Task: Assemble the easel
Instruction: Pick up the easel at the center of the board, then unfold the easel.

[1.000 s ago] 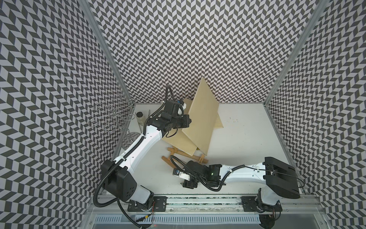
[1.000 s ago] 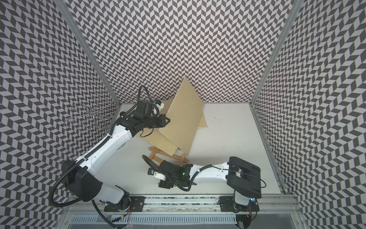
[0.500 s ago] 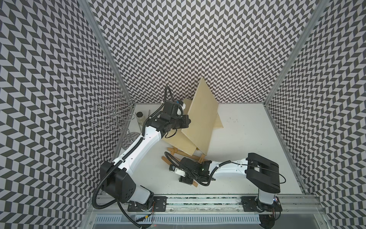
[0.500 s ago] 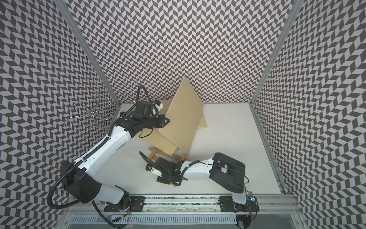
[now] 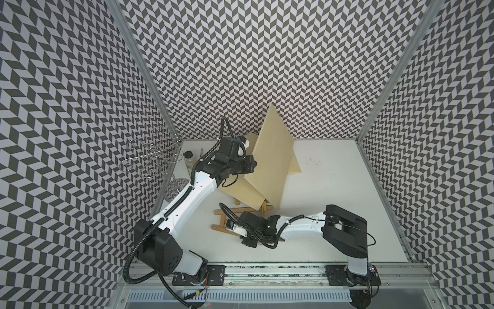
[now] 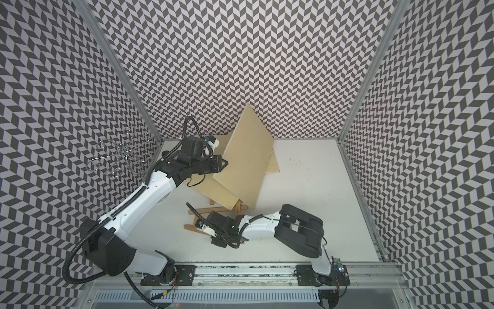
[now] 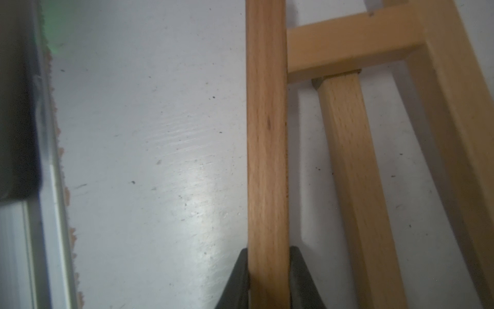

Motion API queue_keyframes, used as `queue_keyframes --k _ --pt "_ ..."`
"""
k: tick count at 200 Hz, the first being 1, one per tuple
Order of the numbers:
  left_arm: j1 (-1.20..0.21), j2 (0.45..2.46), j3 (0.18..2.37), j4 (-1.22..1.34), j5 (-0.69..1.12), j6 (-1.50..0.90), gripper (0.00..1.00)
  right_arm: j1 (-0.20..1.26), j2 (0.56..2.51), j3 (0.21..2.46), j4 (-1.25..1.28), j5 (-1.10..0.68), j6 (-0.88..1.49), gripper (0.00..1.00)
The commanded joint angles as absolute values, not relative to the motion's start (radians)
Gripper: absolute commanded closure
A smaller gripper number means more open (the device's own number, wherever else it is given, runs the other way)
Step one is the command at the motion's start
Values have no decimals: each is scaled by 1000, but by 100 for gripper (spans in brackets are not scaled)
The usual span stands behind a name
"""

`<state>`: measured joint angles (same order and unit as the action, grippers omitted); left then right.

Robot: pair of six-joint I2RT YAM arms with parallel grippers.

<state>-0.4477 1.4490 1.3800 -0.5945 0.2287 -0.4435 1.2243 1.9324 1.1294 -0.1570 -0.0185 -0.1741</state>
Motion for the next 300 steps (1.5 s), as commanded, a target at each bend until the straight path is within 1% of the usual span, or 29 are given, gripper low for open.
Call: queue_keyframes --k 1,28,45,69,81,100,115,132,146,166,189,210,253,300 --pt "-406 1393 1420 -418 90 -410 100 1211 1794 1043 -178 -55 -199 91" --pt "-406 1407 1433 -421 95 -402 100 1208 1601 951 -216 -106 -211 95" --pt "-407 1419 1448 -431 89 -397 100 1205 1484 903 -229 -115 -209 96" --pt "-406 1432 1459 -437 78 -397 100 1197 1352 880 -277 -151 -175 98" --pt "-406 1436 1462 -439 78 -397 100 1197 1289 860 -281 -140 -144 100" --pt "-406 1436 1463 -439 78 -397 100 1194 1192 814 -273 -96 -101 100" --pt "-406 1439 1462 -438 85 -371 100 1174 1116 796 -263 -99 -72 100" --pt "-408 1437 1459 -441 95 -357 100 1099 1020 797 -244 -143 -43 100" --pt "-409 1422 1438 -434 108 -338 100 981 936 792 -189 -215 -17 100" --pt "-422 1391 1396 -420 113 -319 100 807 843 781 -27 -293 15 100" --pt "-457 1357 1355 -419 84 -293 100 658 882 852 91 -385 62 100" --pt "-506 1332 1327 -422 48 -273 100 598 962 929 217 -454 113 100" --pt "-579 1304 1296 -427 0 -299 100 571 1159 1127 415 -643 193 100" --pt "-609 1299 1284 -413 3 -314 100 570 1376 1337 555 -772 275 100"
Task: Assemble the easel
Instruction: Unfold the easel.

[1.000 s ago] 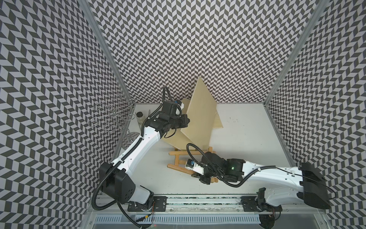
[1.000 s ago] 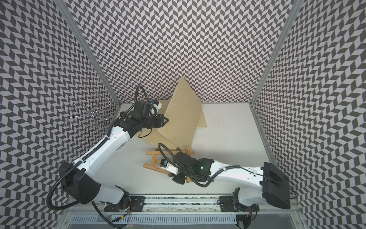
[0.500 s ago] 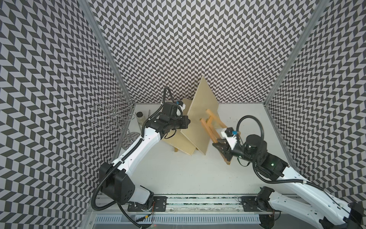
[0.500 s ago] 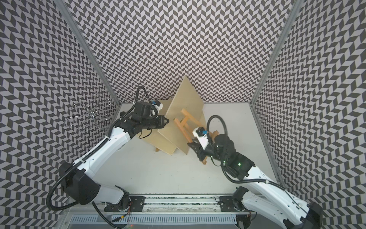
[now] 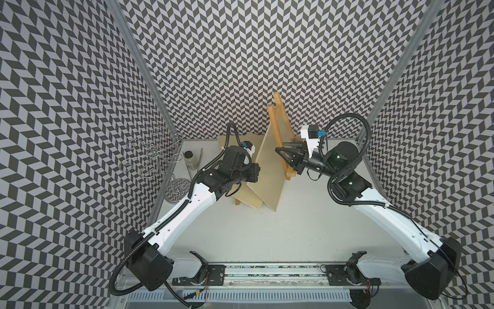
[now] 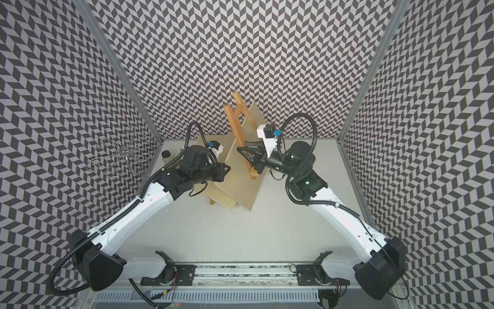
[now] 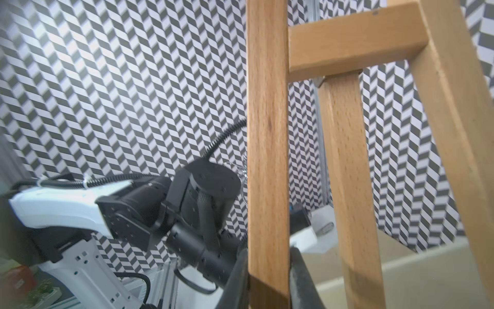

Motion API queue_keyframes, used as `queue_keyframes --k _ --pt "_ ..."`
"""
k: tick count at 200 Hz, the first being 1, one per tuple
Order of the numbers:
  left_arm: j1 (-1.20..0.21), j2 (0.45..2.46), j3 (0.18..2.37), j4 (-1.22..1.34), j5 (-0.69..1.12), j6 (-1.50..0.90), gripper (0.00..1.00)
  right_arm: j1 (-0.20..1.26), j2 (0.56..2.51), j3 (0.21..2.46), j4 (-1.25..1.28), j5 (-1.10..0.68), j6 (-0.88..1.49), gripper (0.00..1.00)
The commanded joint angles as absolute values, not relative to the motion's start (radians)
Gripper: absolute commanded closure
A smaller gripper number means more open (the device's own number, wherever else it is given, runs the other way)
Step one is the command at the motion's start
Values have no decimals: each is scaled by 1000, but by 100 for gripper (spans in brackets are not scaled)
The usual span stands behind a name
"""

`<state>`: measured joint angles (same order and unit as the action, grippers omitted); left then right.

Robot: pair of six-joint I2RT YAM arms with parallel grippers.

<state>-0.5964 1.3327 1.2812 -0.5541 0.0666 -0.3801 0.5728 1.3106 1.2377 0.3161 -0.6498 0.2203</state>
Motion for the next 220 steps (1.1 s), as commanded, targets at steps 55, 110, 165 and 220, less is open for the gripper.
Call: queue_keyframes --k 55,110,165,220 --pt "-611 1298 1284 -400 4 -305 100 571 1560 1535 565 -808 284 100" --pt "-611 1299 1285 -397 1 -296 100 586 1696 1668 520 -793 247 100" --pt "-611 1302 1290 -397 -12 -289 100 656 1703 1666 317 -579 -42 100" --pt "-603 1306 1292 -402 -28 -285 100 651 1657 1600 294 -524 -83 100"
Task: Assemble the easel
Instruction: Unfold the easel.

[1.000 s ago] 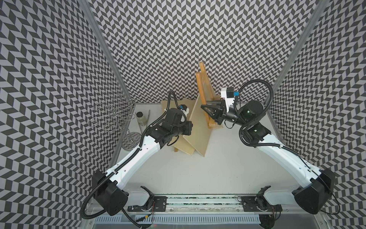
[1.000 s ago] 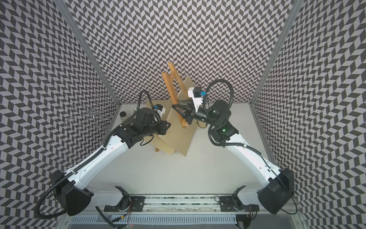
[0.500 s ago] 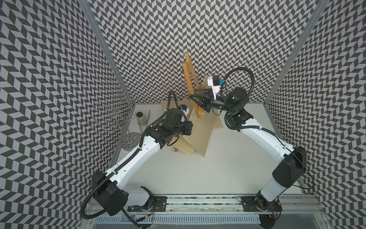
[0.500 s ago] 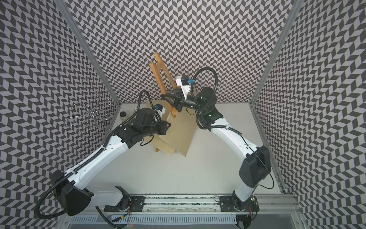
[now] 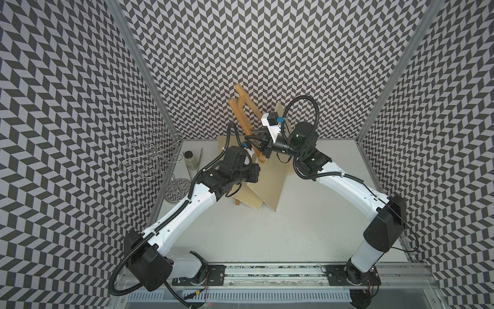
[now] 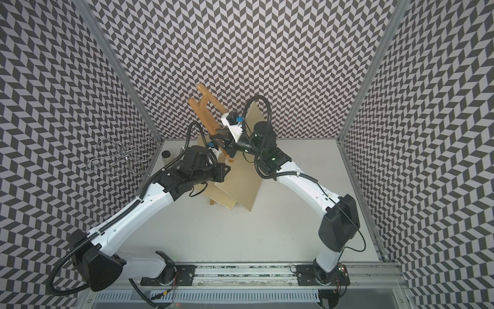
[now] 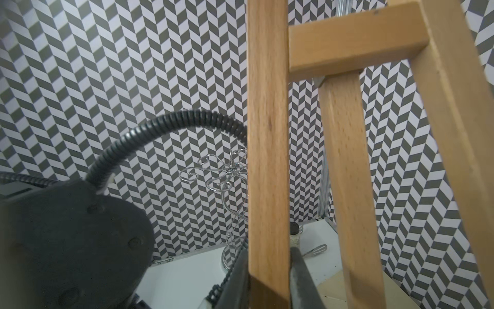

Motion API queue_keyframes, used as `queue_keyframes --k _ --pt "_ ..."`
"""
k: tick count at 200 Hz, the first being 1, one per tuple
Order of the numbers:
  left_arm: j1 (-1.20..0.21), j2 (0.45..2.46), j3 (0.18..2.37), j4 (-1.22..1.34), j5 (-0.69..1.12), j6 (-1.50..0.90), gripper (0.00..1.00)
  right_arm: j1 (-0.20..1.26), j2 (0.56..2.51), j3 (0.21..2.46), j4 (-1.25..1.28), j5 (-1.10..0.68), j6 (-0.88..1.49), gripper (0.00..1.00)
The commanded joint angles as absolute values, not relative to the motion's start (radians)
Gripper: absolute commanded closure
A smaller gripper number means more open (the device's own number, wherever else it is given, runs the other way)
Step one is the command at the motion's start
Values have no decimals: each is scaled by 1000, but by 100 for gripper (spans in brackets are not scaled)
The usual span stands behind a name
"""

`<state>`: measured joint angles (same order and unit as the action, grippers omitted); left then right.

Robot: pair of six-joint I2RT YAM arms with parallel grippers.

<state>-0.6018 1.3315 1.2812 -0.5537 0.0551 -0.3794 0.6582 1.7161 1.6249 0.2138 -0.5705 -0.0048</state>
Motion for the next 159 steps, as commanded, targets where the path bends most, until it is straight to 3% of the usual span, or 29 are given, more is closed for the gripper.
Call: queue_keyframes --k 1,94,159 --pt "-603 1306 1293 -402 -28 -284 100 652 1654 1597 294 -523 -84 100" --pt "-600 1330 1313 -419 -29 -286 100 569 1357 1288 310 -491 -45 100" --pt "-600 1338 1324 -429 -29 -292 100 568 1309 1216 377 -524 9 100"
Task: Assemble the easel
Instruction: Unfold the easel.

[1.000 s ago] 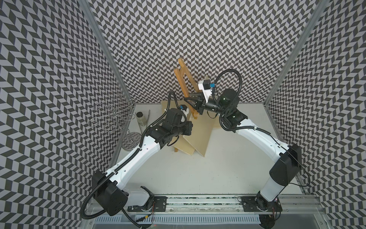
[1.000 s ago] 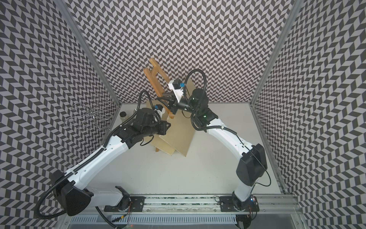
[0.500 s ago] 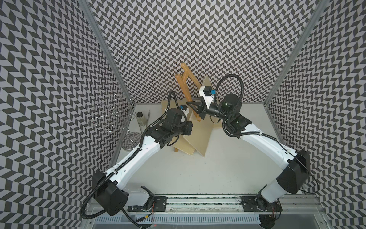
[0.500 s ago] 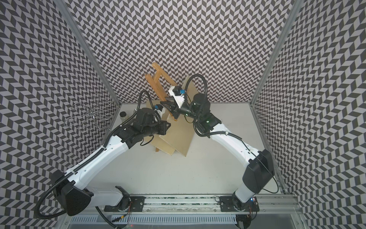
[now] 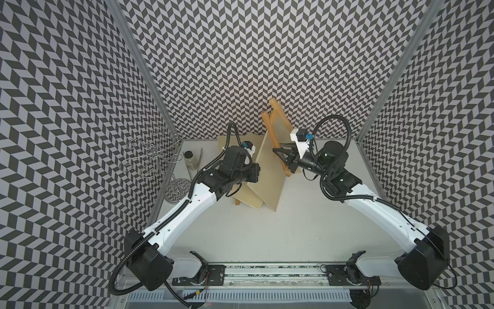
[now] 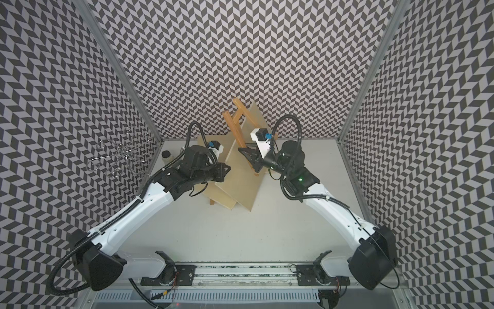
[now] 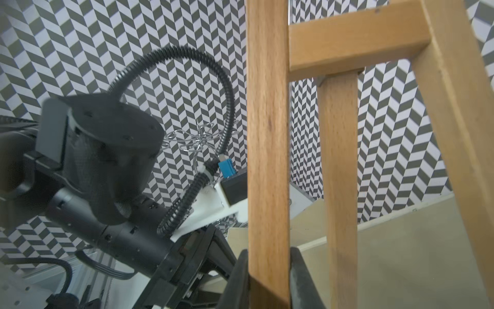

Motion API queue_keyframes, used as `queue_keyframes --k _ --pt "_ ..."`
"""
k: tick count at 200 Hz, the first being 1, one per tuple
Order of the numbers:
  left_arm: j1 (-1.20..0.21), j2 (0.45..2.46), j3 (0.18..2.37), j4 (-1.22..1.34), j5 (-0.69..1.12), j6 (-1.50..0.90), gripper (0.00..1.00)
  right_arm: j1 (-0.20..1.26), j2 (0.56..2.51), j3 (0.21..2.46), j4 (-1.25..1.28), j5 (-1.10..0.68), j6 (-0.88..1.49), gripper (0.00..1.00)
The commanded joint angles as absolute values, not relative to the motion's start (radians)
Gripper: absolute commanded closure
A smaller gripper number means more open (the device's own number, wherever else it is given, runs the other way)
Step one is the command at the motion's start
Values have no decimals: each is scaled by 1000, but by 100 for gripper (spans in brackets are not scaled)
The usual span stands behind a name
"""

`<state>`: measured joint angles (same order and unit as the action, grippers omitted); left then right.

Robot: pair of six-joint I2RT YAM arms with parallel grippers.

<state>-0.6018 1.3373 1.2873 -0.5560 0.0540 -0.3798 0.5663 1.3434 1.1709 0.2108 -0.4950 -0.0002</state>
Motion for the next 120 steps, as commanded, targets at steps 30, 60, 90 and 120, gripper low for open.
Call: queue_keyframes --k 30,60,90,120 --pt "-601 1342 1321 -433 -25 -298 100 566 1357 1323 438 -579 48 100" --pt "-601 1340 1317 -433 -22 -301 100 566 1427 1399 510 -623 114 100" --pt "-603 1339 1320 -433 -23 -296 100 568 1507 1429 550 -619 156 100" --pt "-602 1339 1319 -431 -24 -292 100 570 1571 1431 563 -622 168 100"
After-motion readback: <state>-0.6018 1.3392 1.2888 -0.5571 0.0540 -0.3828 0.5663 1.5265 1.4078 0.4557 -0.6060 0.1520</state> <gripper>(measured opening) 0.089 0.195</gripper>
